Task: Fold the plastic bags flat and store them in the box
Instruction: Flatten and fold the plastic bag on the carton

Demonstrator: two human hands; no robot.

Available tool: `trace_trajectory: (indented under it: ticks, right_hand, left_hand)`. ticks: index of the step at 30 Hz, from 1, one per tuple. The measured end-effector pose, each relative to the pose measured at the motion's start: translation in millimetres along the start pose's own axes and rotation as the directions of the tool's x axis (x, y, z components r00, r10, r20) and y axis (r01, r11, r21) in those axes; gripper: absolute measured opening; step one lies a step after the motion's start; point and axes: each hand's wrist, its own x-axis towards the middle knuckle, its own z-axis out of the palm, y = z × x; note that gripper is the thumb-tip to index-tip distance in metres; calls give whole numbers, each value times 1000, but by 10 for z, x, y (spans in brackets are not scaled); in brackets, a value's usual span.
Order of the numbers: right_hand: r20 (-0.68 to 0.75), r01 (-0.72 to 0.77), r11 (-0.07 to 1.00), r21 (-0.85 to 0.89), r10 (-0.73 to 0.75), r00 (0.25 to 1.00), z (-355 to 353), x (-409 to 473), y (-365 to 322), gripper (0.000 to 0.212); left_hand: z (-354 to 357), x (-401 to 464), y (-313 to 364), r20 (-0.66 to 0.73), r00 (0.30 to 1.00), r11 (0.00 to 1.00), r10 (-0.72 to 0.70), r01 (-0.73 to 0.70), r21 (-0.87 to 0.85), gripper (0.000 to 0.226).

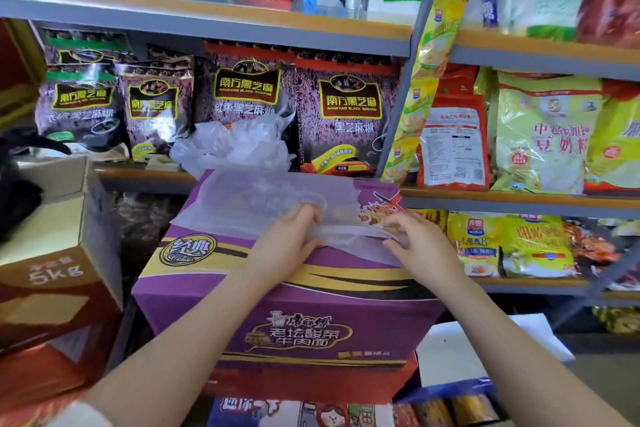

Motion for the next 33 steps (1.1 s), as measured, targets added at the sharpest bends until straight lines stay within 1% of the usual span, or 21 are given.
trace_trajectory:
  ticks: [1,3,5,7,10,12,14,15,17,19,21,22,24,25,27,28,30,31,32,33]
  right_hand:
    - [-4,-18,1000,-17,18,1000,-8,-30,72,24]
    - [-15,-66,998,-24,66,998,12,-95,223,23]
    - [-43,-142,989,37,144,989,55,-173,315,19]
    - [-68,-235,966,111,243,968,92,-234,349,13]
    - [-20,-342,908,243,357,934,68,-242,345,16]
    - [42,-378,836,398,395,918,3,-190,330,13]
    - [97,-397,738,546,415,905,-86,-132,291,5]
    - [116,-399,700,592,416,902,-131,-97,268,5]
    - [119,-389,658,644,416,902,-216,-19,222,12]
    - [98,-368,633,681,419,902,-270,60,218,15]
    - [53,-347,664,663,421,906,-308,112,268,15]
    - [30,-331,701,631,404,914,-321,118,310,16]
    - [9,-292,807,513,335,942,-349,77,375,14]
    - [17,-274,857,436,296,955,-351,37,406,12]
    - [59,-256,923,287,250,967,-324,-61,469,14]
    - [100,-264,942,208,248,963,-312,-108,494,17]
    - [238,-281,957,73,257,937,-310,-199,500,21]
    - [298,-259,966,14,243,923,-313,-237,479,23]
    - [310,-206,978,-41,208,928,-311,-265,432,29]
    - [274,-122,990,-73,137,952,-304,-296,353,37]
  left_hand:
    - [27,5,-25,5,1000,999,27,-27,27,17]
    - [57,18,-118,-1,989,980,148,-147,136,17]
    - [34,22,-149,35,971,951,235,-238,200,20]
    - [21,21,-145,48,956,927,290,-293,235,25]
    - [24,18,-125,51,955,918,292,-295,266,39]
    - [38,47,-129,44,963,919,265,-266,292,46]
    - [54,99,-123,50,963,911,263,-265,315,43]
    - [61,126,-114,54,959,900,280,-281,333,40]
    - [57,159,-94,65,948,876,311,-312,368,37]
    - [23,152,-86,49,947,878,319,-314,362,34]
    - [-33,105,-71,-3,943,877,333,-309,369,27]
    - [-60,69,-64,-27,934,868,357,-320,380,22]
    - [-76,2,-78,-82,905,848,417,-355,393,14]
    - [-78,-25,-82,-105,892,841,440,-368,396,13]
    - [-57,-61,-85,-120,872,819,475,-388,423,19]
    - [-41,-89,-63,-107,869,804,484,-393,446,16]
    - [-10,-154,2,-61,882,799,468,-392,456,13]
    - [-8,-184,30,-40,897,815,440,-380,438,21]
    - [-15,-211,53,-21,916,839,402,-359,409,32]
    - [-17,-234,66,-7,930,863,367,-338,376,42]
